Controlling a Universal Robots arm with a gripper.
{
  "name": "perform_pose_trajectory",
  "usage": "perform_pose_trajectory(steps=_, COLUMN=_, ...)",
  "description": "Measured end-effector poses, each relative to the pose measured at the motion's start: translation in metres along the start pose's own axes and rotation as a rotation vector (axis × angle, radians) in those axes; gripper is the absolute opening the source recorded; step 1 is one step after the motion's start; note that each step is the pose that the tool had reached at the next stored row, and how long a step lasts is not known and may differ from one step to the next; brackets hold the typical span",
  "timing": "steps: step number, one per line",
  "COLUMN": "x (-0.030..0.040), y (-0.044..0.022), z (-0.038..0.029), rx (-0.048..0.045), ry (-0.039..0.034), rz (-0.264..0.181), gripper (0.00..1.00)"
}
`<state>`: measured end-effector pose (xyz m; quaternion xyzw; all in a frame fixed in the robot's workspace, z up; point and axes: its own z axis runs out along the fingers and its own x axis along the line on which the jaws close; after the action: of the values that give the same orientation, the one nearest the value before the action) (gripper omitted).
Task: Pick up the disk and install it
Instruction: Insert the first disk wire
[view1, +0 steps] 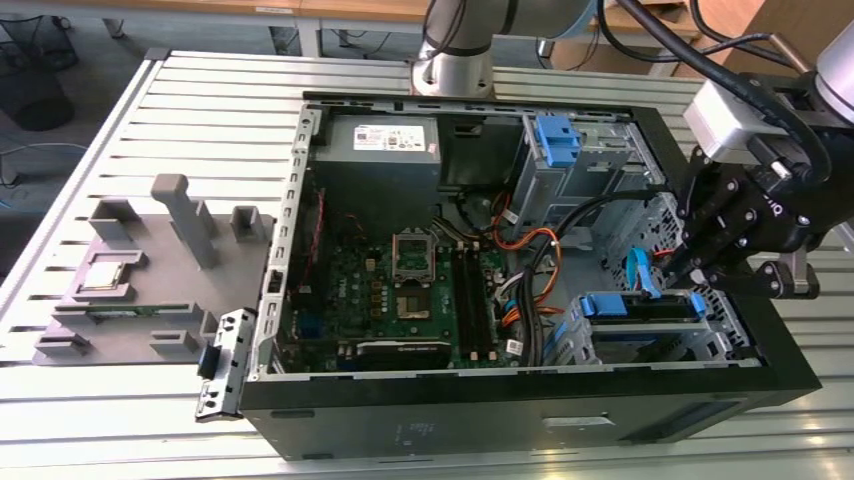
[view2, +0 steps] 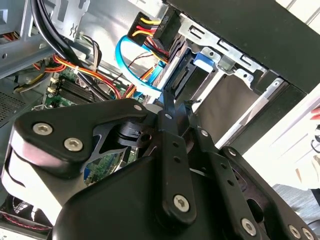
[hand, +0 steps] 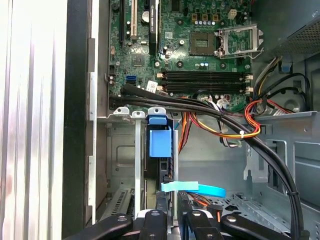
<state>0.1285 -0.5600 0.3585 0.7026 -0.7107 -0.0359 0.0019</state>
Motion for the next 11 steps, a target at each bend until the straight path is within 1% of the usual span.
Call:
perform_pose_trajectory(steps=2, x=0.0001, y=-0.0001, z=0.0000, rx=0.0010, ry=-0.0007, rz=0.000, gripper=0.24)
perform_pose_trajectory(steps=3, x=0.0001, y=0.0000, z=0.0000, rx=0.0042, ry=-0.0024, rz=0.000, gripper=0.24)
perform_pose_trajectory(steps=5, x=0.0000, y=0.0003, z=0.0003, rx=0.0141, ry=-0.0087, rz=-0.002, gripper=0.24)
perform_pose_trajectory(steps=6, x=0.0000, y=0.0003, z=0.0003, rx=0.0172, ry=-0.0116, rz=-0.002, gripper=0.24)
perform_pose_trajectory(steps=8, x=0.0000, y=0.0002, z=0.0003, rx=0.0192, ry=-0.0148, rz=-0.002, gripper=0.24)
perform_pose_trajectory(steps=11, x=0.0000, y=0.0003, z=0.0003, rx=0.0193, ry=-0.0152, rz=-0.002, gripper=0.24)
